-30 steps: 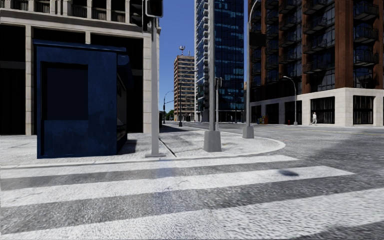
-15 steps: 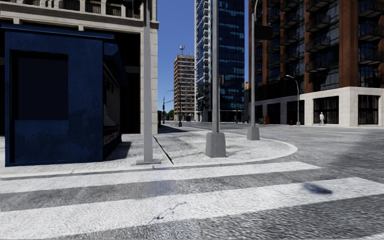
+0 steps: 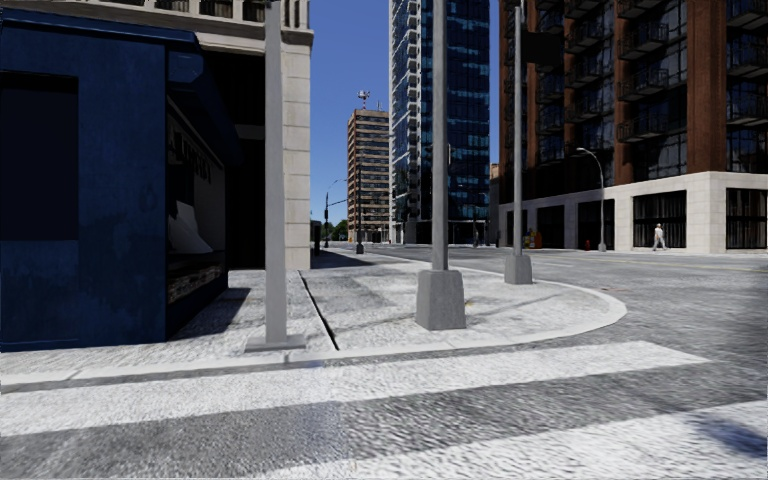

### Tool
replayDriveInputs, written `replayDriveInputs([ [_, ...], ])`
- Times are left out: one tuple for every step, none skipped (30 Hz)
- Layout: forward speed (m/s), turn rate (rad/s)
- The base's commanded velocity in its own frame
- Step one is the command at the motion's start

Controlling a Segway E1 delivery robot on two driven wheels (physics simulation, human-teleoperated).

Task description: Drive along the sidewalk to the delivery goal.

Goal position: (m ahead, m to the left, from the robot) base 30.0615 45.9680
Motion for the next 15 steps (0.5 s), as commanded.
replayDriveInputs([
  [1.31,0.00],
  [1.31,0.00],
  [1.31,0.00],
  [1.31,0.00],
  [1.31,0.00],
  [1.31,0.00],
  [1.31,0.00],
  [1.31,0.00],
  [1.31,0.00],
  [1.31,0.00],
  [1.31,0.00],
  [1.31,0.00],
  [1.31,0.00],
  [1.31,0.00],
  [1.31,0.00],
])
